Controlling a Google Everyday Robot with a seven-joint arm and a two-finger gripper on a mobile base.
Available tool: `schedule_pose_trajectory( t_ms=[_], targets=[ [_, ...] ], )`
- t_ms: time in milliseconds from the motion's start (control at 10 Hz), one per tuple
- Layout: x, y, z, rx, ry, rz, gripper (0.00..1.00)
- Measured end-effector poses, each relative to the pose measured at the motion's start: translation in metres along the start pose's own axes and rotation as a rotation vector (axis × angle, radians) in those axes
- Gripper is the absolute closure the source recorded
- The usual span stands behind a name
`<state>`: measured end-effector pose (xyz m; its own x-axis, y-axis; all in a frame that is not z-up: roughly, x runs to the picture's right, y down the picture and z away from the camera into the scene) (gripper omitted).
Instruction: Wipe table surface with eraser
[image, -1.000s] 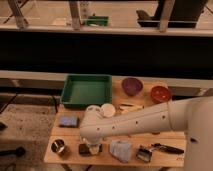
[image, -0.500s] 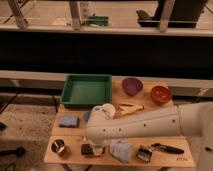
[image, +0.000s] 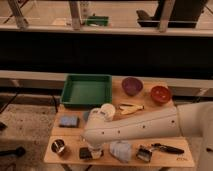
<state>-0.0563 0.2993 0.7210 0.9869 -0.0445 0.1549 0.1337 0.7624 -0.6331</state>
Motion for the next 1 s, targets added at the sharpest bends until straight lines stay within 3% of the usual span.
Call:
schedule_pose_trajectory(
  t_ms=[300,400,1000],
  targets=[
    [-0.010,0.000,0.005,-0.001,-0.003,-0.038,0.95],
    [-0.012,0.000,0.007,-0.001,-0.003,-0.045,0.91],
    [-0.017,-0.007,0.012,0.003,0.026,-0.057,0.32]
  ],
)
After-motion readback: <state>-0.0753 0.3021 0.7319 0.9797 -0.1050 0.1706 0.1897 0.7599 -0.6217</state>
